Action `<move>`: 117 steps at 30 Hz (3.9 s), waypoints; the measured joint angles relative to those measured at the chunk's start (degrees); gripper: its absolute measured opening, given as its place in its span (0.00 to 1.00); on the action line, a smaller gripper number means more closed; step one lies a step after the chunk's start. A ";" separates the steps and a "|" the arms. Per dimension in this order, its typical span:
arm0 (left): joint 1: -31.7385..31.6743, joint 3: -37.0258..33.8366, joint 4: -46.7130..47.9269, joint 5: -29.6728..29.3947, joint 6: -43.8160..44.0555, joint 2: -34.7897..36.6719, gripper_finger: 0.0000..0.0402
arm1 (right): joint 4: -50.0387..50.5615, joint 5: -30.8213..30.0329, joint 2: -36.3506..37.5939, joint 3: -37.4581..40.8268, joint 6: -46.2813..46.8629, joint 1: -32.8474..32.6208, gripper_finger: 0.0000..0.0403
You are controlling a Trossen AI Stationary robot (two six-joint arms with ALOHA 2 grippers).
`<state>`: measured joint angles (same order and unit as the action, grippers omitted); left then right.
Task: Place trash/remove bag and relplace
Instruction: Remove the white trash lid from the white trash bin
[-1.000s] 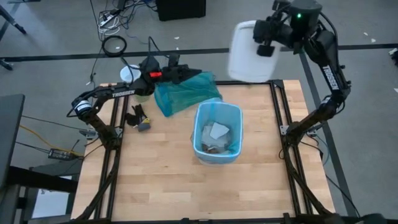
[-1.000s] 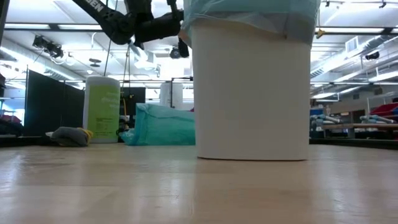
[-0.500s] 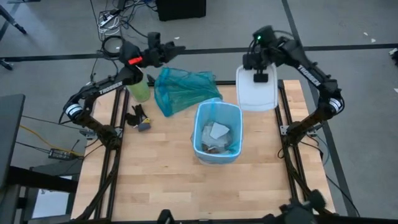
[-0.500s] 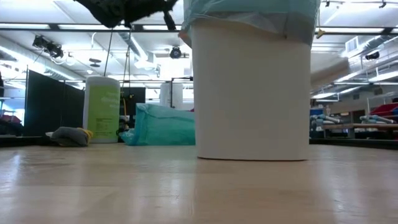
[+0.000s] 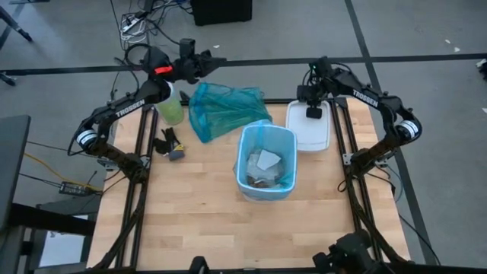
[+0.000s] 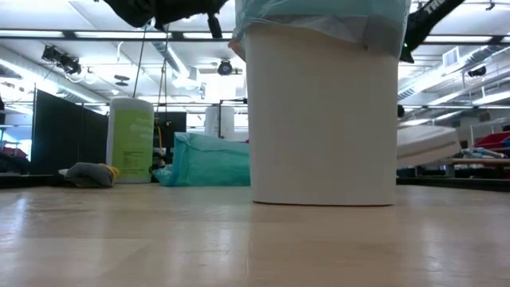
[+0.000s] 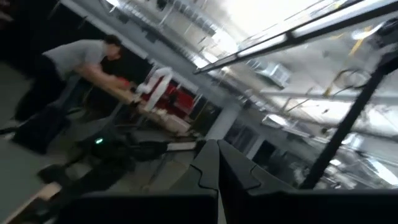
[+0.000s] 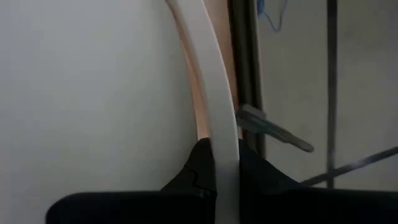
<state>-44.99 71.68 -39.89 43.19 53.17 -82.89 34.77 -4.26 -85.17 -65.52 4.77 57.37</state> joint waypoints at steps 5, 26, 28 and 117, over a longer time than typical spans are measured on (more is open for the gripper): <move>-0.02 -0.02 7.26 -0.01 -6.55 -0.11 0.01 | -4.80 0.95 0.00 4.72 0.24 2.62 0.06; -4.20 8.35 23.48 9.51 -21.68 0.09 0.05 | -6.20 2.53 0.05 -5.26 2.11 5.90 0.74; -4.22 8.37 23.57 9.90 -21.62 0.09 0.05 | -6.31 2.56 0.04 -4.29 2.44 5.92 0.73; 14.72 8.34 42.15 -32.28 -51.55 -33.75 0.00 | -43.97 16.61 -0.07 13.12 42.37 -6.39 0.58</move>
<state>-30.27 80.02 2.26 10.92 1.62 -116.64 -9.20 12.35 -85.23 -52.40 47.15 50.98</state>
